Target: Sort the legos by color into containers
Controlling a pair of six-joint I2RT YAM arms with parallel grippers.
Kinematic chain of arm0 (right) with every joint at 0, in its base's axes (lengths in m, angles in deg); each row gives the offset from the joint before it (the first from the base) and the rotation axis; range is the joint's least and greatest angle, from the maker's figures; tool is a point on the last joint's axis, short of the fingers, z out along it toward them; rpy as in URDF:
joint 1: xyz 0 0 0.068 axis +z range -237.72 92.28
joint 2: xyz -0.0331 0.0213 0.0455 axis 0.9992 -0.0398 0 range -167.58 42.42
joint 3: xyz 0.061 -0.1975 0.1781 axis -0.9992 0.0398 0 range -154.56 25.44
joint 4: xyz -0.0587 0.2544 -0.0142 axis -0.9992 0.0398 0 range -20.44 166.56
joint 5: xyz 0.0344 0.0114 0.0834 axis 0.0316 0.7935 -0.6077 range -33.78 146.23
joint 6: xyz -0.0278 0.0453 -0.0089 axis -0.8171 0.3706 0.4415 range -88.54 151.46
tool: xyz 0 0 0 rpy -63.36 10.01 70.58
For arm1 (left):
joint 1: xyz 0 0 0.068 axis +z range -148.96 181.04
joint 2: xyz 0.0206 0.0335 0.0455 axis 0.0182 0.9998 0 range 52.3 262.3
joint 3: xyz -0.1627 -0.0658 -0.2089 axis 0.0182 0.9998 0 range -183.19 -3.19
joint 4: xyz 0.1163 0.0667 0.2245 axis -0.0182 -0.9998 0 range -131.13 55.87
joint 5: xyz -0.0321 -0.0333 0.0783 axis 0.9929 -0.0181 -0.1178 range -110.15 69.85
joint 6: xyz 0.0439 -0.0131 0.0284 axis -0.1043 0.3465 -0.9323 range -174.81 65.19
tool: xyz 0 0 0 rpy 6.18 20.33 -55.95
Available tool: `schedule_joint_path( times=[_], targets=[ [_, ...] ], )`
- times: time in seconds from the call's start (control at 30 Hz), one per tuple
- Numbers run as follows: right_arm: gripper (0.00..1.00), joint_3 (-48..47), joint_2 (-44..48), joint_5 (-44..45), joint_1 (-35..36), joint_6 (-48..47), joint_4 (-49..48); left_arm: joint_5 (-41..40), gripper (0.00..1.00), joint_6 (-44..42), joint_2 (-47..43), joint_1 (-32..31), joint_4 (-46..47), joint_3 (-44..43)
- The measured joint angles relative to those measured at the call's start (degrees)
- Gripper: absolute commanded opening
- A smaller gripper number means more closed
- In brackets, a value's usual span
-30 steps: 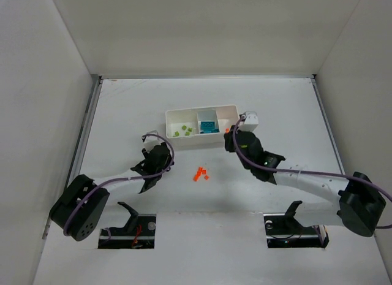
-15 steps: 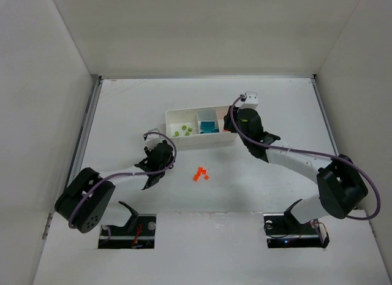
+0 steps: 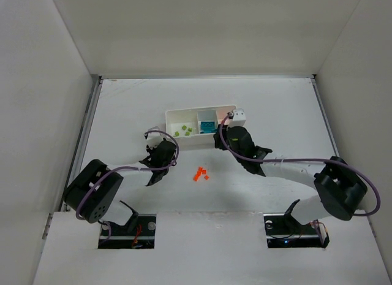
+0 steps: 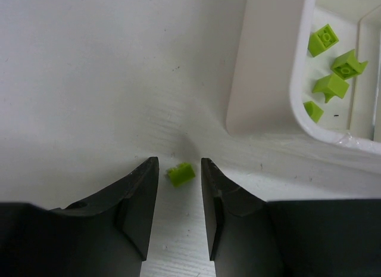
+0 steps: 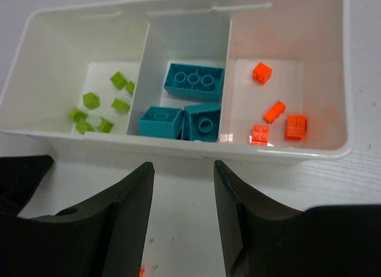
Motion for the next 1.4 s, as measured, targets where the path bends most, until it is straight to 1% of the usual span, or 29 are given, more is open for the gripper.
schedule_joint_path(
  times=[0.2,0.43,0.57,0.7,0.77,0.87,0.97,1.07,1.23,1.4],
  targets=[
    [0.5,1.49,1.2,1.14,0.59,0.59,-0.59,-0.87,0.23,0.44,0.76,-1.09,0.24,-0.35],
    [0.5,3.87,6.36,2.03,0.68,2.12,-1.33,-1.81,0.15,0.72,0.76,-2.56,-0.26,-0.35],
    [0.5,5.84,8.2,2.51,1.7,3.43,-1.46,-2.1,0.12,0.76,0.17,-2.99,-1.18,-0.33],
    [0.5,7.8,8.57,3.02,3.74,4.85,-1.4,-2.05,0.11,0.72,-4.7,-3.93,-4.15,0.39],
    [0.46,8.83,8.52,3.19,5.14,5.42,-1.25,-2.05,0.11,0.68,-8.79,-4.68,-5.88,0.44],
    [0.43,9.44,7.5,3.52,7.48,6.23,-0.94,-2.08,0.11,0.63,-14.88,-6.01,-8.39,0.2],
    [0.42,9.81,5.81,3.89,10.03,7.23,-0.87,-2.05,0.11,0.46,-19.06,-7.45,-11.45,-1.53],
    [0.42,10.6,4.39,4.07,12.48,8.33,-0.55,-1.95,0.11,0.04,-20.92,-8.55,-13.49,-4.5],
    [0.44,11.23,0.81,4.35,16.41,10.67,-0.48,-1.42,0.12,-1.42,-19.58,-8.28,-13.99,-10.27],
    [0.45,11.41,-1.81,4.72,19.56,12.66,0.39,-0.02,0.13,-3.32,-11.93,-5.7,-11.78,-16.09]
  ],
)
